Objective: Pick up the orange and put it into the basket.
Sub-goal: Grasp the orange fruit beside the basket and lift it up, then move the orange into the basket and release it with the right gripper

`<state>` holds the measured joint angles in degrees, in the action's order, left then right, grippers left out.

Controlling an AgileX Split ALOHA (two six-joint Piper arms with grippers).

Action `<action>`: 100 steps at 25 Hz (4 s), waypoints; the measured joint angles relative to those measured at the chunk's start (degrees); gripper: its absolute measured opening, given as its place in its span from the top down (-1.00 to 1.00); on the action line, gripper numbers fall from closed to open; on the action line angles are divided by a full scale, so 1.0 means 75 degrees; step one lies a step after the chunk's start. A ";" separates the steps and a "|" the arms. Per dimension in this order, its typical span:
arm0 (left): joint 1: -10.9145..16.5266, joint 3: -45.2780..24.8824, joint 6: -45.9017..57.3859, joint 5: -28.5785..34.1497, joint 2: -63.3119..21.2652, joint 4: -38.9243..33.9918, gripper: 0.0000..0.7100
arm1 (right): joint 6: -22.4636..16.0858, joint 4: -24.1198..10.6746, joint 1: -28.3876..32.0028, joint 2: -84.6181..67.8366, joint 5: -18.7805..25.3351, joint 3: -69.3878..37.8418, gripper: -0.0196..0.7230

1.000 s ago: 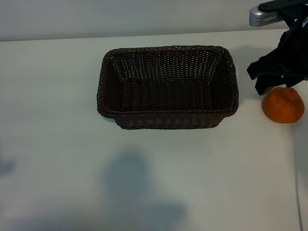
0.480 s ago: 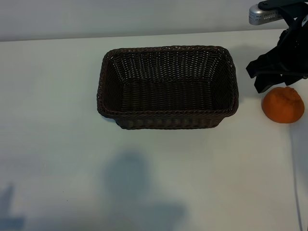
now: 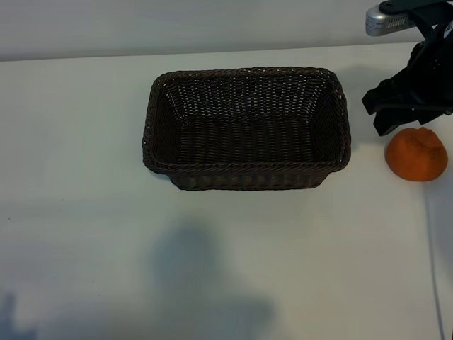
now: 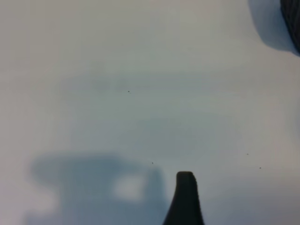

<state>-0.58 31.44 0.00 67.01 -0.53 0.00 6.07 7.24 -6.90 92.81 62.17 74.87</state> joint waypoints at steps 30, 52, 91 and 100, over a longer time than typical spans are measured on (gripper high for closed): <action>0.0000 -0.0065 -0.0095 0.0000 0.0000 0.0000 -0.67 | 0.0008 0.0000 0.0000 0.0000 -0.0240 0.0000 -0.56; 0.0000 -0.0372 -0.0138 -0.0577 0.0000 0.0185 -0.67 | -0.1161 -0.1224 0.0017 0.0000 -0.1048 0.0000 -0.56; 0.0000 -0.0372 -0.0161 -0.0577 0.0000 0.0185 -0.67 | -0.1449 -0.0965 0.1248 0.2753 -0.1466 0.0081 0.70; 0.0000 -0.0372 -0.0161 -0.0577 0.0000 0.0185 -0.67 | -0.1372 -0.0965 0.1248 0.1072 -0.0694 0.0639 0.71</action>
<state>-0.58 28.65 -1.21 62.68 -0.53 1.39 -4.22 0.00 2.45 100.85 56.96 79.67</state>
